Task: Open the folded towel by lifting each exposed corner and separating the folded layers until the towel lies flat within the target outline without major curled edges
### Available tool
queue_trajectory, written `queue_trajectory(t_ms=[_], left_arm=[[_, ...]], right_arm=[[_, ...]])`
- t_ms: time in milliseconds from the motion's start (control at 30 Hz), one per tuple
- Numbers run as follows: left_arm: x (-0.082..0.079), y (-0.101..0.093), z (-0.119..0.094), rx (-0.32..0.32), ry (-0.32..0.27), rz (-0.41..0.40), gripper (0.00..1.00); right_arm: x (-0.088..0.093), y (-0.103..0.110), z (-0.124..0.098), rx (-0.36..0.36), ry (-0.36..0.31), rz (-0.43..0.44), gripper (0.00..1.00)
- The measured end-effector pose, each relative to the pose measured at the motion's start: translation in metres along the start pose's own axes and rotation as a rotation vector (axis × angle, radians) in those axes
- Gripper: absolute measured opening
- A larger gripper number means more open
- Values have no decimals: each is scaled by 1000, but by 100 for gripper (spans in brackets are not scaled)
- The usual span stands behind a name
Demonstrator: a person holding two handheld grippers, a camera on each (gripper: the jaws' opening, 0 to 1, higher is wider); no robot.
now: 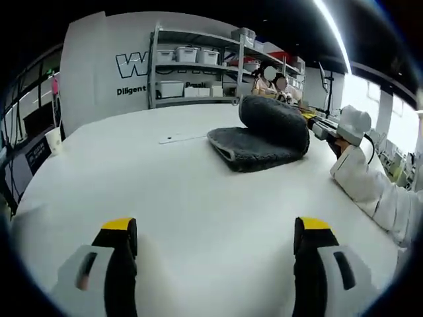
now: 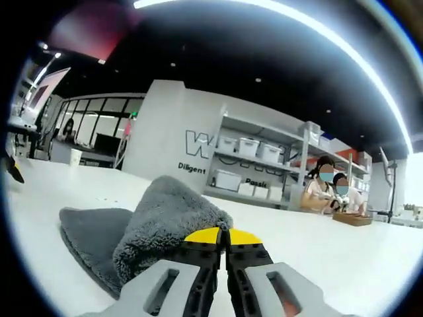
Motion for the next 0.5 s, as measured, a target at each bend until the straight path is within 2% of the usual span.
queue_trajectory(t_ms=[267, 500], left_arm=[[-1, 2, -2, -7, -4, -3, 98], [-1, 2, -2, -3, -4, -4, 98]], right_arm=[[2, -1, 0, 6, 5, 7, 0], [0, 7, -1, -13, 2, -20, 0]])
Point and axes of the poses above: the point that each gripper's makers call its tool centre point, and the gripper's own axes: z roughly forward along the fingers, y roughly to its left, x roughly out of its underside, the point moved 2 cm from there along -z, roughly backward along the fingers, and after that the axes turned 8 degrees about z, right-handed, at the moved point
